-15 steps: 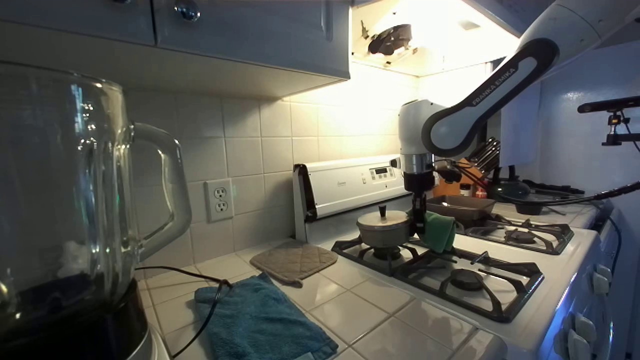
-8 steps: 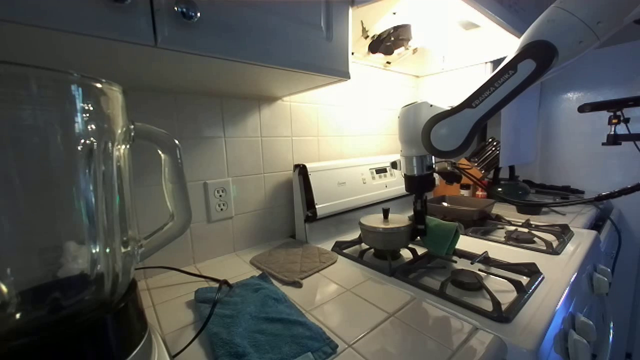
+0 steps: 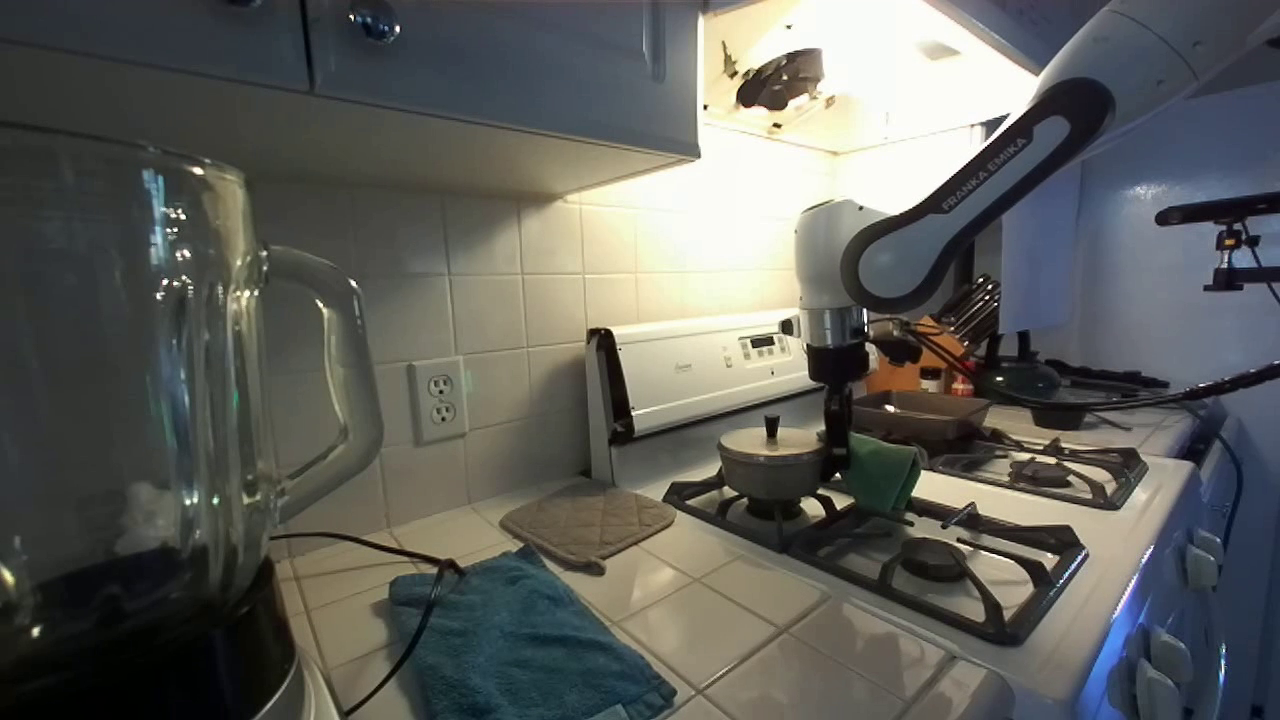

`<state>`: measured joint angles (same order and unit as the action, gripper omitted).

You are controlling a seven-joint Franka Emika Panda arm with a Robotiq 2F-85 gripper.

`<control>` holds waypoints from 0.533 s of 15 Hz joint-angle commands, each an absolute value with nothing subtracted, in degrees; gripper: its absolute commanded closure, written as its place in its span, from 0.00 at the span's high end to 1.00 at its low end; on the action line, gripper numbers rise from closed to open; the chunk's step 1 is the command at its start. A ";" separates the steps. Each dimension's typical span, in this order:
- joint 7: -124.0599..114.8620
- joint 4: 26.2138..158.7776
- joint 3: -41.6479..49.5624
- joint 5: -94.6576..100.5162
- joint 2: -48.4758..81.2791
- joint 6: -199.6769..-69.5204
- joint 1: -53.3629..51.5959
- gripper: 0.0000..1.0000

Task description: Put the silver lid on the silver pot then use the green towel to move the pot to the right and place the towel back on the counter.

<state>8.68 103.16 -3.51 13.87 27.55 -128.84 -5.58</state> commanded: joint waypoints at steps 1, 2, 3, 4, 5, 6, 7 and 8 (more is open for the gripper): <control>7.75 102.22 -2.95 15.17 26.40 -126.96 -6.72 0.94; 7.59 102.34 -2.88 15.40 26.01 -126.77 -6.91 0.98; 7.59 102.42 -2.89 15.42 25.71 -126.56 -6.98 0.88; 7.40 102.62 -2.79 15.68 25.35 -126.29 -7.15 0.63; 7.37 102.91 -2.77 15.67 24.99 -126.09 -7.16 0.64; 7.31 103.14 -2.74 15.76 24.67 -125.93 -7.18 0.60; 7.19 103.49 -2.68 15.89 24.24 -125.75 -7.19 0.53; 7.15 103.71 -2.67 15.94 23.93 -125.69 -7.16 0.45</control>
<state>8.68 102.61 -3.50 13.97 25.78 -127.31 -6.27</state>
